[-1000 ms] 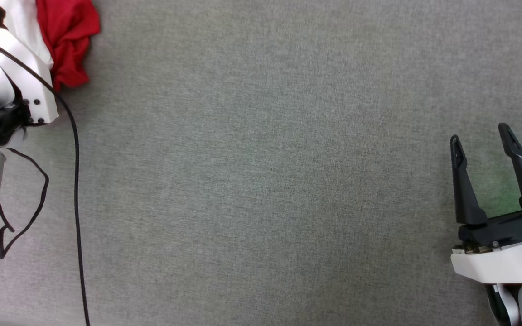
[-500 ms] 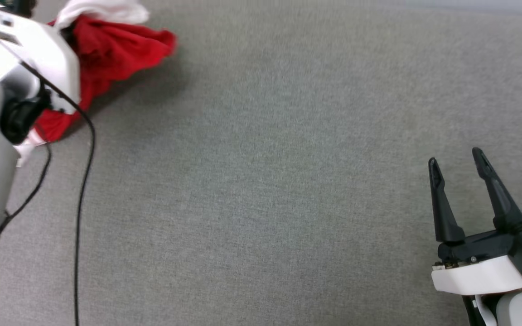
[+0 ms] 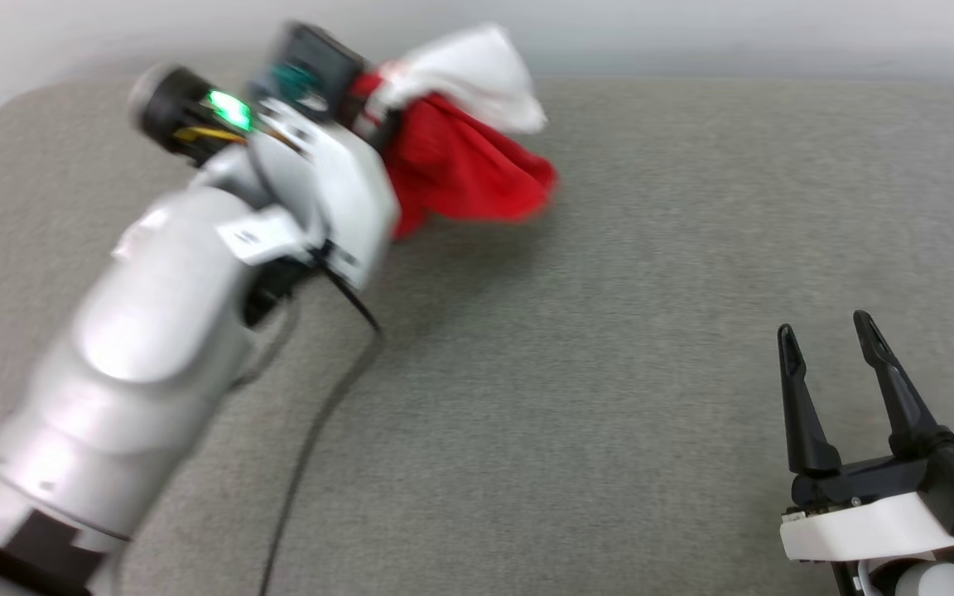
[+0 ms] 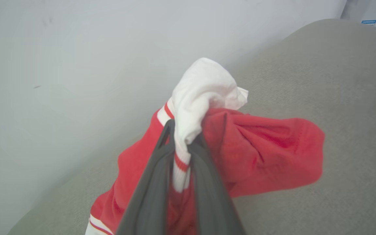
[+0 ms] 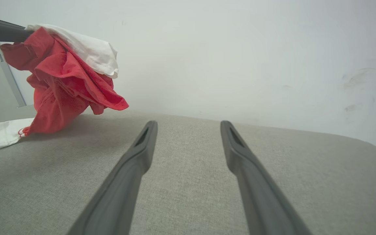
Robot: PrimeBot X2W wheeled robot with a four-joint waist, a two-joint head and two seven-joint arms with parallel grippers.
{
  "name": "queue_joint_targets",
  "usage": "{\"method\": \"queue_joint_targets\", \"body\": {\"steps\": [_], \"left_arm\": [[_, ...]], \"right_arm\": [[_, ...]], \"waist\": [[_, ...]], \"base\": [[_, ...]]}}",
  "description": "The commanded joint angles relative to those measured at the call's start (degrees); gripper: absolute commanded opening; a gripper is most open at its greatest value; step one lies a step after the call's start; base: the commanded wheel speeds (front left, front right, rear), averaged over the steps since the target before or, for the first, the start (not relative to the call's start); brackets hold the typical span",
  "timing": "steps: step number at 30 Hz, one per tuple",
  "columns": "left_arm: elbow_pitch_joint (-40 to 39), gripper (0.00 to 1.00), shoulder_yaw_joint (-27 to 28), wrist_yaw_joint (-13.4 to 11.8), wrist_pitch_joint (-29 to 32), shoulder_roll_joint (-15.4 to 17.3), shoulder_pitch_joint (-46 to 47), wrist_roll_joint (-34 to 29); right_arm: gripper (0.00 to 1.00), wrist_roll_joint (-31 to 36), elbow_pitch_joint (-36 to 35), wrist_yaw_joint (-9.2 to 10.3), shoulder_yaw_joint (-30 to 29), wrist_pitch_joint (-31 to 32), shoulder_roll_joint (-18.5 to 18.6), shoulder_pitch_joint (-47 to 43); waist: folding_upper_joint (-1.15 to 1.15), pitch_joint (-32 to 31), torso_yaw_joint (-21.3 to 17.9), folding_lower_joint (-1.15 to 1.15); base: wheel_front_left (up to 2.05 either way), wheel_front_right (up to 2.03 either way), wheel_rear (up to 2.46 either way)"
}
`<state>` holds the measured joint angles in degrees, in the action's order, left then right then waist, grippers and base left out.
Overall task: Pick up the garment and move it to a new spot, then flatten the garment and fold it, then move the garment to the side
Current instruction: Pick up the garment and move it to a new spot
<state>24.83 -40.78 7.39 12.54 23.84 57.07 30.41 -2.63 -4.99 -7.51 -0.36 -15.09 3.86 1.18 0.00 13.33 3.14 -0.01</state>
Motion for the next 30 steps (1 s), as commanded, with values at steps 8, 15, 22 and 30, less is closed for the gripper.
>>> {"method": "queue_joint_targets", "body": {"steps": [8, 15, 22, 30], "left_arm": [[0.4, 0.0, -9.5, 0.0, -3.5, -9.2, -3.2, 1.6], [5.9, 0.0, -18.3, 0.0, -6.6, -16.9, -6.6, 3.5], [11.1, 0.0, -27.1, 0.0, -7.8, -20.1, -10.5, 6.8], [15.5, 1.0, -29.8, 0.0, -12.4, -20.8, -10.7, 9.6]], "right_arm": [[1.0, -0.5, 0.4, 0.04, -0.8, -0.1, -0.9, -0.6], [1.0, -0.8, 0.7, 0.04, -1.5, -0.1, -1.1, -0.6], [1.0, -1.9, 1.1, 0.04, -1.9, -0.1, -1.1, -0.4], [1.0, -2.2, 2.2, 0.04, -2.4, -0.1, -1.1, -1.0]], "waist": [[0.0, -0.5, -6.5, 0.01], [0.0, 0.8, -9.4, 0.01], [0.0, 1.6, -10.4, 0.01], [0.0, 0.1, -9.2, 0.01]], "base": [[0.0, 0.0, 0.0], [0.0, 0.0, 0.0], [0.0, 0.0, 0.0], [0.0, 0.0, 0.0]]}}
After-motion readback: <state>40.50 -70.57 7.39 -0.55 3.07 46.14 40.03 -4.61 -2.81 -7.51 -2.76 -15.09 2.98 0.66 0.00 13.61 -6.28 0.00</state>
